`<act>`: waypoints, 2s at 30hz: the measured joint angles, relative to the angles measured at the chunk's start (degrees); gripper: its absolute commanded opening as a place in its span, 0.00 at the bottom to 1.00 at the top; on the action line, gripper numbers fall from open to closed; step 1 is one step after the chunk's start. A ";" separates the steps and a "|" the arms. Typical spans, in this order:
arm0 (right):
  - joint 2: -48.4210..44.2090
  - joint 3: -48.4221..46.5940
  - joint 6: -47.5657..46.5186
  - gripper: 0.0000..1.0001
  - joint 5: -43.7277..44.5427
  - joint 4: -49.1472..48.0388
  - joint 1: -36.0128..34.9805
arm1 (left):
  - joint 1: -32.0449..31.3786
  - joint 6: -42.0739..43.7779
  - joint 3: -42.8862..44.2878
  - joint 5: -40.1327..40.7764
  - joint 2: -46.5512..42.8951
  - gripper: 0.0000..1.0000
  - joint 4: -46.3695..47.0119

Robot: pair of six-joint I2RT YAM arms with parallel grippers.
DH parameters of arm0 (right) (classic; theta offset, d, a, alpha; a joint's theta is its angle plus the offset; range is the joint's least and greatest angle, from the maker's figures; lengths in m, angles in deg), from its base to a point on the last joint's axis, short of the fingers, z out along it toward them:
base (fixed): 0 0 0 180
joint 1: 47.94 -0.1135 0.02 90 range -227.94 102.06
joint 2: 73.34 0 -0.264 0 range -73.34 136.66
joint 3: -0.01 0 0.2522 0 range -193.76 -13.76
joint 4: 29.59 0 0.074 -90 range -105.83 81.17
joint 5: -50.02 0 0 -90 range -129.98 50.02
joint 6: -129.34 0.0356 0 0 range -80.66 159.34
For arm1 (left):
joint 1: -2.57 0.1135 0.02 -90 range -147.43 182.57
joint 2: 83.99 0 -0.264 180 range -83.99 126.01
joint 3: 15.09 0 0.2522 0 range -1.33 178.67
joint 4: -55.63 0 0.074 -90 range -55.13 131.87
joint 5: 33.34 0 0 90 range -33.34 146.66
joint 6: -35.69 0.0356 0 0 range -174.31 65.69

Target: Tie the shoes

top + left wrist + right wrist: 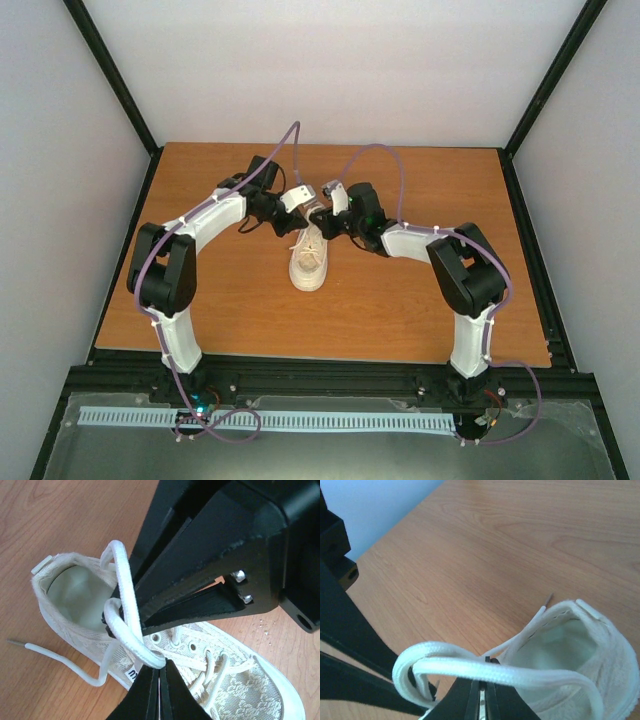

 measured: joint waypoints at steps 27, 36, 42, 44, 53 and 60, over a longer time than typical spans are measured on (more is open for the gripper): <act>-12.85 -2.21 -9.73 0.03 -25.81 39.50 4.09 | 1.20 -0.48 -2.05 -4.20 -1.46 0.36 -2.12; -10.45 -4.44 -12.22 0.03 -23.96 47.56 4.24 | 2.19 9.03 -3.76 0.31 -3.23 0.71 -6.05; -8.87 -5.92 -13.11 0.04 -21.97 49.72 4.24 | 2.12 14.88 -6.64 8.33 -4.31 0.71 -5.03; -8.39 -6.73 -13.53 0.04 -21.49 50.31 4.24 | 2.14 16.17 -6.62 11.15 -2.84 0.71 -4.11; -8.17 -8.24 -15.39 0.05 -19.17 54.10 4.24 | 1.38 19.02 -7.52 17.68 3.69 0.47 -0.37; -8.46 -9.49 -16.79 0.06 -13.35 58.73 4.24 | 0.96 18.73 -7.52 18.45 3.91 0.01 1.29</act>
